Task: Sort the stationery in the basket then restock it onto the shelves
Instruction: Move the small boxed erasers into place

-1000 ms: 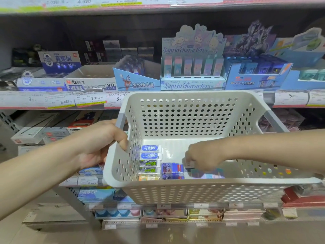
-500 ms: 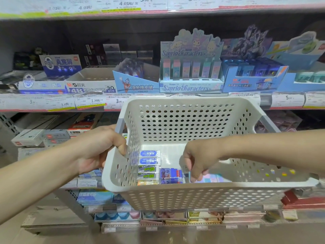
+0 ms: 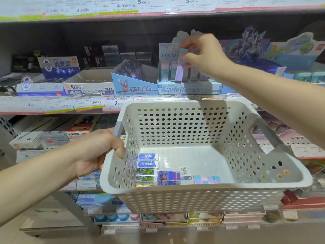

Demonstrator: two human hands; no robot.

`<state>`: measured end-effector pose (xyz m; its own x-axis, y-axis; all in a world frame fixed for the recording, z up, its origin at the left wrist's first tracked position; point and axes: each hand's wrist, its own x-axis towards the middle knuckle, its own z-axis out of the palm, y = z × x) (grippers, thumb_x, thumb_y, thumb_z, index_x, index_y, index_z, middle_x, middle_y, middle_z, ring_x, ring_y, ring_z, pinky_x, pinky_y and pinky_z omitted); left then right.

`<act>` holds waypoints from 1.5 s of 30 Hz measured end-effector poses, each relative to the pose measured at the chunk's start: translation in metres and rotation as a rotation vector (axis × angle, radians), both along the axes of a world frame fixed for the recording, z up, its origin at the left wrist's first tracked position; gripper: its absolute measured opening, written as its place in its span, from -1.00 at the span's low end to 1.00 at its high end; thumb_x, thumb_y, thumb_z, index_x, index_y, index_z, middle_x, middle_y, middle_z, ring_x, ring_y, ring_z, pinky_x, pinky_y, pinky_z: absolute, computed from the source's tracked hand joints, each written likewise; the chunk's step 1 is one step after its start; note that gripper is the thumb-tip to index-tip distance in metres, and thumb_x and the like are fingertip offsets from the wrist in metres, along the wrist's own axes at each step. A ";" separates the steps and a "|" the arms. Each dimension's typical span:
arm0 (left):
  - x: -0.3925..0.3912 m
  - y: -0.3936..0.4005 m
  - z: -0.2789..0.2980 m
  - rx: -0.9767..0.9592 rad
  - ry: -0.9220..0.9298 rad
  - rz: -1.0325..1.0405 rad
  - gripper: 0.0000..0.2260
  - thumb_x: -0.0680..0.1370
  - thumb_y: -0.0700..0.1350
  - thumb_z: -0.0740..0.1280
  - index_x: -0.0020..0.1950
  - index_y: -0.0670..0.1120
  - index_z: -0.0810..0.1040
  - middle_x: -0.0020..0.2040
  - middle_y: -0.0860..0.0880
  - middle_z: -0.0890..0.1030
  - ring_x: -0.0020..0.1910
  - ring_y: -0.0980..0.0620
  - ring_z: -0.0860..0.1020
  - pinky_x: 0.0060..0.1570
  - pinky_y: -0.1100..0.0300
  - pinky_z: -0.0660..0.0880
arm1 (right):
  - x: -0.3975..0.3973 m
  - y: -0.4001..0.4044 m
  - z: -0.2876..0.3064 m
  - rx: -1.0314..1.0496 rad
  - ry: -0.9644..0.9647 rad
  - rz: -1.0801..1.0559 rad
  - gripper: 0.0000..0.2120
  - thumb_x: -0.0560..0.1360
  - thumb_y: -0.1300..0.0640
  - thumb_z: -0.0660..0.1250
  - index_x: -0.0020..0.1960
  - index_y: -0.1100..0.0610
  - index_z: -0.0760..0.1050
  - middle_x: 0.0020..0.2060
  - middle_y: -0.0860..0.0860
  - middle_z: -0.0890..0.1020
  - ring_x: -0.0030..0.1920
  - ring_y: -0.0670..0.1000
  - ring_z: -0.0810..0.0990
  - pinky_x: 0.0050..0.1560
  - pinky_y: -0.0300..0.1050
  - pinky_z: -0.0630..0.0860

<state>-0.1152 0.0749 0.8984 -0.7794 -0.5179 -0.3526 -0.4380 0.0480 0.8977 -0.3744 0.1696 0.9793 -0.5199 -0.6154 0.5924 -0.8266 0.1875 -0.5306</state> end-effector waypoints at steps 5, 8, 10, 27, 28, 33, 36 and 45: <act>0.001 -0.002 -0.001 -0.014 -0.010 0.000 -0.39 0.13 -0.30 0.23 0.20 -0.27 0.48 -0.27 -0.14 0.56 -0.33 -0.04 0.53 -0.23 0.17 0.49 | -0.009 -0.020 -0.008 -0.009 0.020 0.015 -0.80 0.51 0.28 0.30 0.13 0.21 0.55 -0.10 0.06 0.52 -0.11 -0.05 0.49 -0.16 -0.36 0.58; 0.002 -0.003 0.000 -0.007 -0.005 -0.005 -0.39 0.12 -0.30 0.24 0.19 -0.24 0.49 -0.31 -0.10 0.59 -0.36 0.00 0.56 -0.26 0.19 0.51 | -0.010 -0.023 -0.008 -0.018 0.051 0.033 -0.81 0.52 0.24 0.31 0.12 0.20 0.57 -0.12 0.05 0.54 -0.15 -0.05 0.51 -0.10 -0.39 0.54; 0.002 -0.002 0.001 -0.002 0.004 -0.009 -0.41 0.12 -0.30 0.23 0.17 -0.22 0.49 -0.33 -0.08 0.59 -0.38 0.01 0.56 -0.28 0.21 0.52 | -0.011 -0.021 -0.006 0.021 0.126 0.026 -0.79 0.52 0.19 0.32 0.14 0.16 0.58 -0.11 0.01 0.56 -0.13 -0.09 0.50 -0.21 -0.58 0.38; -0.001 0.000 0.004 0.059 -0.061 0.061 -0.44 0.10 -0.35 0.23 0.08 -0.14 0.57 -0.15 -0.29 0.57 -0.16 -0.25 0.53 0.10 -0.32 0.40 | -0.005 -0.002 -0.024 0.362 0.273 0.019 -0.45 0.43 0.43 0.06 0.39 0.20 0.40 0.35 0.15 0.46 0.38 0.13 0.38 0.37 -0.09 0.32; -0.001 0.001 0.004 0.062 -0.061 0.065 -0.44 0.09 -0.35 0.23 0.08 -0.12 0.57 -0.14 -0.29 0.57 -0.16 -0.25 0.54 0.11 -0.37 0.39 | -0.003 0.001 -0.024 0.369 0.305 0.026 -0.44 0.44 0.43 0.07 0.42 0.21 0.35 0.36 0.15 0.43 0.39 0.13 0.35 0.36 -0.10 0.28; -0.002 -0.002 0.002 0.061 -0.065 0.058 -0.45 0.10 -0.34 0.24 0.08 -0.14 0.58 -0.13 -0.28 0.56 -0.14 -0.25 0.52 0.04 -0.23 0.39 | 0.035 0.029 -0.047 0.261 0.394 0.099 -0.74 0.37 0.33 0.12 -0.09 0.19 0.54 -0.12 0.11 0.59 -0.04 0.12 0.53 0.01 -0.07 0.44; -0.003 -0.001 0.001 0.055 -0.064 0.044 -0.50 0.11 -0.34 0.24 0.02 -0.13 0.59 -0.13 -0.25 0.56 -0.15 -0.23 0.53 0.06 -0.23 0.42 | 0.058 0.041 -0.076 1.017 0.278 0.180 -0.80 0.45 0.28 0.17 -0.16 0.24 0.57 -0.19 0.14 0.65 -0.10 0.13 0.60 -0.05 -0.06 0.56; -0.003 0.002 0.000 0.064 -0.019 0.001 -0.53 0.10 -0.34 0.21 -0.03 -0.12 0.58 -0.31 -0.20 0.59 -0.40 -0.12 0.56 -0.27 0.09 0.52 | 0.066 0.065 -0.126 1.799 0.085 0.462 -0.68 0.63 0.22 0.09 0.36 0.21 0.36 0.08 -0.02 0.47 0.12 0.08 0.42 -0.13 -0.27 0.28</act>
